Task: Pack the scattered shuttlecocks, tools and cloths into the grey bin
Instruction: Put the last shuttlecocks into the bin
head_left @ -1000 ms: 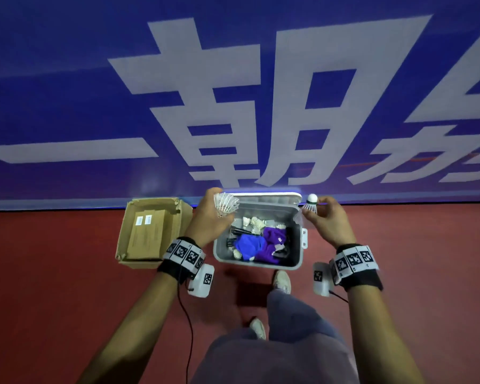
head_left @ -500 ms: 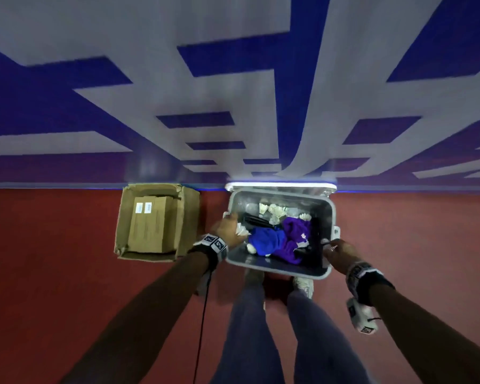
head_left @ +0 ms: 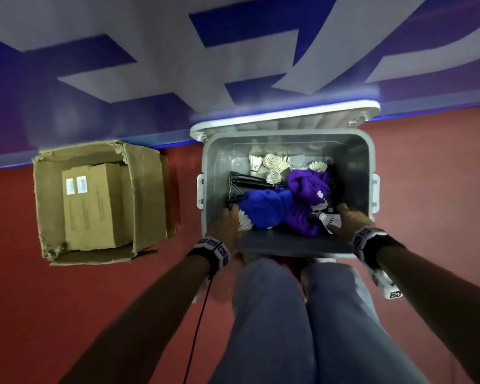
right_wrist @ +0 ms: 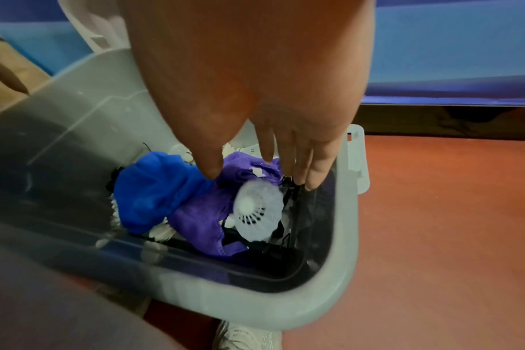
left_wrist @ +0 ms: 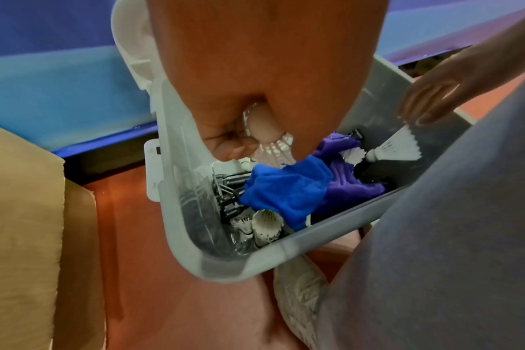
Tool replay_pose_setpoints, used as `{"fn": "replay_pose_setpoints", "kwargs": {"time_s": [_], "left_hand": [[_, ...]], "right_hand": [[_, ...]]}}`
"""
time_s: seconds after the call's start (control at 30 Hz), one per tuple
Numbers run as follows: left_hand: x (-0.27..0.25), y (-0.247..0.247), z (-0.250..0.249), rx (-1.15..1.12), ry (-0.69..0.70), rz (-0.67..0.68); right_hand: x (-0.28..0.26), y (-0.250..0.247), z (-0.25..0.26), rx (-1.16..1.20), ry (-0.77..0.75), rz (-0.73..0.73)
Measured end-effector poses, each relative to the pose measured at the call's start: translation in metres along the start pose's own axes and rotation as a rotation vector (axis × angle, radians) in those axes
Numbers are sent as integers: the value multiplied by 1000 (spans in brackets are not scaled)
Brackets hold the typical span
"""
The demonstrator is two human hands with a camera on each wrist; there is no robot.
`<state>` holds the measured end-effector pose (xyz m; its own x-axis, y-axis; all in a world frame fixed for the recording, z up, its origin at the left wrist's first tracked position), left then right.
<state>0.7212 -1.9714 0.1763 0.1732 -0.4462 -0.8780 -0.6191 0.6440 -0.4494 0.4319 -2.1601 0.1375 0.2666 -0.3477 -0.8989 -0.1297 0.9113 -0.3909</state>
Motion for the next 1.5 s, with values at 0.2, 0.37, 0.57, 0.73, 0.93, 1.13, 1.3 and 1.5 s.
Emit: {"fn": "replay_pose_setpoints", "kwargs": {"time_s": [0.2,0.37,0.57,0.73,0.93,1.13,1.3,1.5], "left_hand": [[23,-10,10,53,35,-4],[38,-50,0,-44,79,-144],[17,-98,-17,8,71,-246],[-56,-144,-36,133,139,-171],[-189,-221,-75,-92,275,-308],[-351,-305,-114,-303,516,-520],[-493,-370,-131,-443,660,-752],[-628,-389,-118,-474,708,-1024]], "right_hand": [[19,-3,14,35,-19,33],[17,-20,29,60,-81,-23],[-15,-38,50,72,-75,-60],[-88,-65,77,228,-115,-73],[-215,-147,133,647,-170,-252],[-382,-231,198,780,-406,-438],[-524,-290,252,659,-627,-579],[-639,-311,296,518,-870,-638]]}}
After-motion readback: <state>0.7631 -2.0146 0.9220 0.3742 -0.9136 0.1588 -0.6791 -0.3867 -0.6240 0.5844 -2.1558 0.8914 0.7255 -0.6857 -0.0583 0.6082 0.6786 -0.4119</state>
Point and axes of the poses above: each hand's wrist, its own x-axis towards the middle knuckle, its own y-axis out of the palm, z = x × y, the point moved 1 cm from there along x, towards the middle knuckle, and after that the axes turned 13 degrees about z, right-handed, at the moved point
